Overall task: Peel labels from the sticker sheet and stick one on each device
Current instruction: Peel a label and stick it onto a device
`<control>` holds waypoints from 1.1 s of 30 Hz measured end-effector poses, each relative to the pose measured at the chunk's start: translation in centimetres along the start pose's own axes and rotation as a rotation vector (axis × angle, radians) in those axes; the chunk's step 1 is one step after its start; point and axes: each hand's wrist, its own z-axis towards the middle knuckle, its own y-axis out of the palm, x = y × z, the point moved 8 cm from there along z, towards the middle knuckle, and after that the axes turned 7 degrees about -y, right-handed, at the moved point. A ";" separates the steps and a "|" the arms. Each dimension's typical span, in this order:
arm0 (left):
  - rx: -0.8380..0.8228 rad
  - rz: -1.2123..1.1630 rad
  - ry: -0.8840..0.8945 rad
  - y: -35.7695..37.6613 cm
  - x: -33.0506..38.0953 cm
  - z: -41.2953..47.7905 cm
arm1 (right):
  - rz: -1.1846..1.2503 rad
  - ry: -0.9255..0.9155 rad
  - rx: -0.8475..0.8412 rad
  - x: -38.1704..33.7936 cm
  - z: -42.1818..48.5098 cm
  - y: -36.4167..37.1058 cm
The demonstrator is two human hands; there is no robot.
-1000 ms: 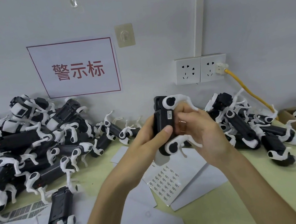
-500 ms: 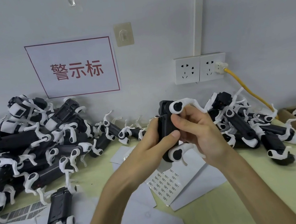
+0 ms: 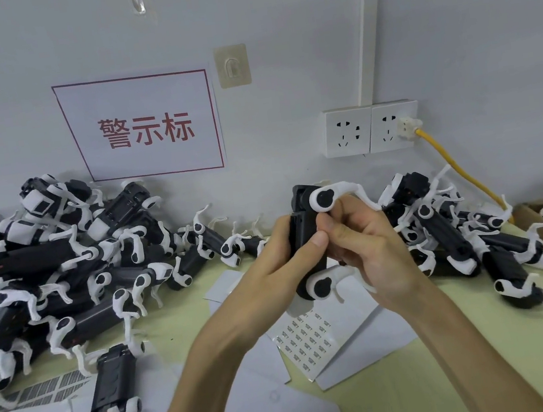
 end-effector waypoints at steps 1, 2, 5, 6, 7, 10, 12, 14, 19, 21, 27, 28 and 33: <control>0.001 -0.009 0.000 -0.1 0.0 0.0 | -0.013 -0.012 -0.016 -0.1 0.1 0.0; 0.004 -0.020 0.000 -0.2 -0.1 0.0 | -0.033 -0.024 -0.035 -0.2 0.1 0.1; 0.028 -0.065 -0.013 -0.5 -0.3 0.2 | -0.086 -0.060 -0.091 -0.5 0.3 0.3; 0.037 -0.095 -0.024 -0.6 -0.5 0.3 | -0.100 -0.063 -0.110 -0.6 0.4 0.5; 0.041 -0.128 -0.036 -0.7 -0.7 0.4 | -0.109 -0.062 -0.130 -0.5 0.4 0.5; 0.046 -0.184 -0.070 -0.7 -1.3 0.7 | -0.135 0.039 -0.264 -0.4 0.2 -0.1; 0.074 -0.140 -0.116 -0.7 -2.0 1.0 | -0.274 0.173 -0.427 -0.3 -0.6 -1.5; 0.106 -0.025 -0.158 -1.0 -2.4 1.2 | -0.455 0.291 -0.506 -0.4 -1.2 -3.9; 0.024 0.072 -0.197 -0.4 -3.2 1.5 | -0.506 0.237 -0.165 -1.6 -0.3 -8.8; -0.035 0.096 -0.208 0.3 -3.5 1.5 | -0.456 0.237 -0.128 -1.0 0.5 -8.5; -0.195 0.212 -0.303 1.6 -5.1 1.3 | -0.491 0.436 -0.500 2.8 -1.1 -4.5; -0.185 0.182 -0.336 1.4 -5.5 1.3 | -0.457 0.441 -0.516 2.9 -1.7 -4.6; 0.147 0.012 -0.365 -2.8 -6.4 2.0 | -0.454 0.512 -0.336 4.2 -2.1 -9.3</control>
